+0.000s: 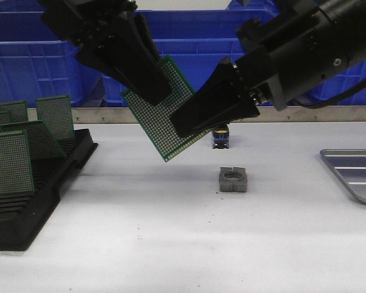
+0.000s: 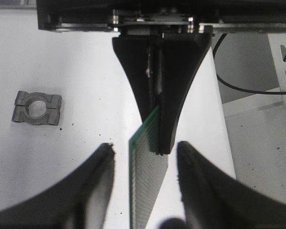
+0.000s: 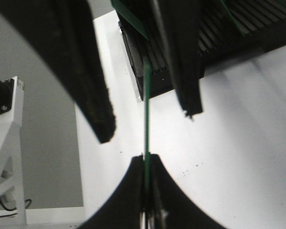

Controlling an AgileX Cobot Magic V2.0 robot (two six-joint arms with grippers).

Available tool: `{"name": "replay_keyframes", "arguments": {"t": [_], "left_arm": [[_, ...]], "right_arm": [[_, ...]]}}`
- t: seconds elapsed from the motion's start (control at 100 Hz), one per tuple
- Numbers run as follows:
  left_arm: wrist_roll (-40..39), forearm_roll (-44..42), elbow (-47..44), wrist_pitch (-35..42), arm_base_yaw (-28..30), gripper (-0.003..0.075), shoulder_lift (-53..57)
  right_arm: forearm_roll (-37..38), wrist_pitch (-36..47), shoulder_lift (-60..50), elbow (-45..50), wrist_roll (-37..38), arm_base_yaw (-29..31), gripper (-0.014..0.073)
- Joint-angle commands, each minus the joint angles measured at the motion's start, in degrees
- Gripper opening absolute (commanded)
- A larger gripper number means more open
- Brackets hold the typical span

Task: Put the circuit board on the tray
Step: 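Move the right gripper to the board and grasp its edge, then release the left gripper and carry the board with the right gripper onto the tray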

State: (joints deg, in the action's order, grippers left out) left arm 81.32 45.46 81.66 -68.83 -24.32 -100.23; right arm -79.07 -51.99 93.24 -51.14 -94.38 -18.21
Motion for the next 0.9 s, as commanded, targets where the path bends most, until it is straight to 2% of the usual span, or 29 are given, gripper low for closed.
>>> {"name": "replay_keyframes", "arguments": {"t": [0.0,0.2,0.43,0.72,0.89], "left_arm": [[-0.5,3.7,1.6,-0.2,-0.4,0.0521,2.6],[-0.5,3.7,1.6,0.5,-0.4,0.0527,2.6],[-0.5,3.7,1.6,1.3,-0.4,0.0527,2.6],[-0.5,3.7,1.6,1.2,-0.4,0.0527,2.6],[-0.5,3.7,1.6,1.2,-0.4,0.0527,2.6]], "right_arm": [[-1.9,-3.0,-1.9,-1.7,5.7,1.2,-0.0067],[4.0,-6.2,-1.9,-1.7,18.1,6.2,-0.0067],[12.6,-6.3,-1.9,-1.7,30.4,17.6,-0.0067],[19.5,0.6,-1.9,-1.6,32.3,32.5,-0.0067],[19.7,8.2,-1.9,-1.6,32.5,37.7,-0.0067]]}}
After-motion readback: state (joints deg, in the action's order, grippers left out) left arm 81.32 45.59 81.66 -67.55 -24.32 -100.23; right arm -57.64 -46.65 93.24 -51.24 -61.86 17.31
